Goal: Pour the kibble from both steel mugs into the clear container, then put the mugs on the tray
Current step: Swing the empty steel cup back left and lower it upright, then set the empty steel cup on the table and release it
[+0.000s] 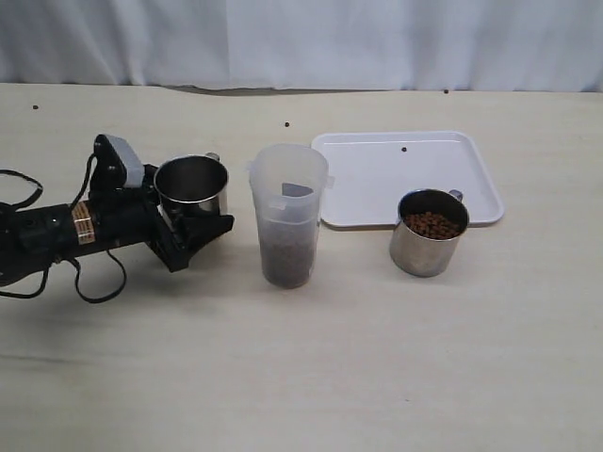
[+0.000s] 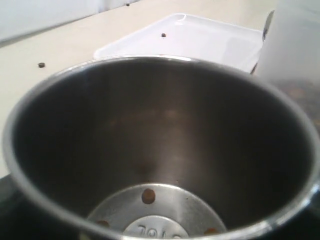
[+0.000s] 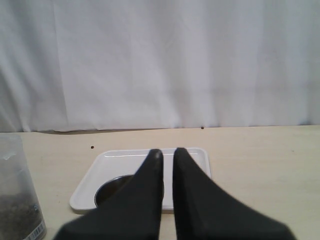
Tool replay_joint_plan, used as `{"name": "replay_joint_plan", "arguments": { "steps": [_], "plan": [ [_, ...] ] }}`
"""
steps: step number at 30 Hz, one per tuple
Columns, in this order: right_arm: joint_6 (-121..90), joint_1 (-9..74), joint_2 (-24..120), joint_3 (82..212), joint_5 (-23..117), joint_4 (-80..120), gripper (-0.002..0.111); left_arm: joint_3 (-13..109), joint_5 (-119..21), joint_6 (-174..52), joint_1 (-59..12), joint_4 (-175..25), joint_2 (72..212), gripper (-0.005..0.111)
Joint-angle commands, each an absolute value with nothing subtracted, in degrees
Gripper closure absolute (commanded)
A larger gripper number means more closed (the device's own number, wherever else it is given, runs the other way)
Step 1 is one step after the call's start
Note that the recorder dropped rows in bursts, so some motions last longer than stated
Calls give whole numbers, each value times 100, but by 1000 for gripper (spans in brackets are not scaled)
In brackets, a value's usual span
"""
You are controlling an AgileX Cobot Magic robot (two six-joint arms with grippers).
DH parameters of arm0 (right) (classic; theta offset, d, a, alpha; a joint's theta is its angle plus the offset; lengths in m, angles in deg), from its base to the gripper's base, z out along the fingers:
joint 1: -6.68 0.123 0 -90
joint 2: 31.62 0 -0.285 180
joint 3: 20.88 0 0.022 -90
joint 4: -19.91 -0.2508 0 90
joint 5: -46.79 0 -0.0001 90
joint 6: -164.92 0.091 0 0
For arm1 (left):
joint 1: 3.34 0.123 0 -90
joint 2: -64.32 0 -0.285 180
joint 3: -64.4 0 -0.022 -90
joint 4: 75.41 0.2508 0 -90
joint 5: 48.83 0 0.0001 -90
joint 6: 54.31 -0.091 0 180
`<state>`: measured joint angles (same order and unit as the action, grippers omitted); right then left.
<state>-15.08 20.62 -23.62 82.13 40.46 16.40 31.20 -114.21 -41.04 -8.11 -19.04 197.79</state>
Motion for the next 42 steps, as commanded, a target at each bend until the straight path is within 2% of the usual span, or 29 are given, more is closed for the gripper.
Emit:
{"name": "replay_joint_plan", "arguments": {
  "steps": [1, 5, 14, 21, 30, 32, 35, 36, 37, 39, 42],
  "plan": [
    [-1508, 2087, -2383, 8190, 4070, 1625, 103, 3258, -11148, -4138, -990, -1947, 19864, 107],
    [-1508, 2087, -2383, 8190, 4070, 1625, 103, 3259, -10487, -4235, -974, -2550, 19864, 107],
    [-1508, 2087, -2383, 8190, 4070, 1625, 103, 3259, -10156, -4356, -791, -2877, 19864, 107],
    [-1508, 2087, -2383, 8190, 4070, 1625, 103, 3259, -10178, -4045, -171, -2046, 19864, 107],
    [-1508, 2087, -2383, 8190, 4070, 1625, 103, 3259, -10178, -3992, -141, -1749, 19864, 105],
    [-1508, 2087, -2383, 8190, 4070, 1625, 103, 3259, -10178, -3992, -141, -1761, 19864, 99],
    [-1508, 2087, -2383, 8190, 4070, 1625, 103, 3259, -10237, -3992, -141, -1748, 19864, 80],
    [-1508, 2087, -2383, 8190, 4070, 1625, 103, 3259, -10267, -3992, -141, -1748, 19864, 71],
    [-1508, 2087, -2383, 8190, 4070, 1625, 103, 3259, -10267, -3992, -141, -1748, 19864, 52],
    [-1508, 2087, -2383, 8190, 4070, 1625, 103, 3259, -10252, -3925, -141, -1695, 19864, 32],
    [-1508, 2087, -2383, 8190, 4070, 1625, 103, 3259, -10110, -3901, -141, -1693, 19864, 18]
  ]
}}
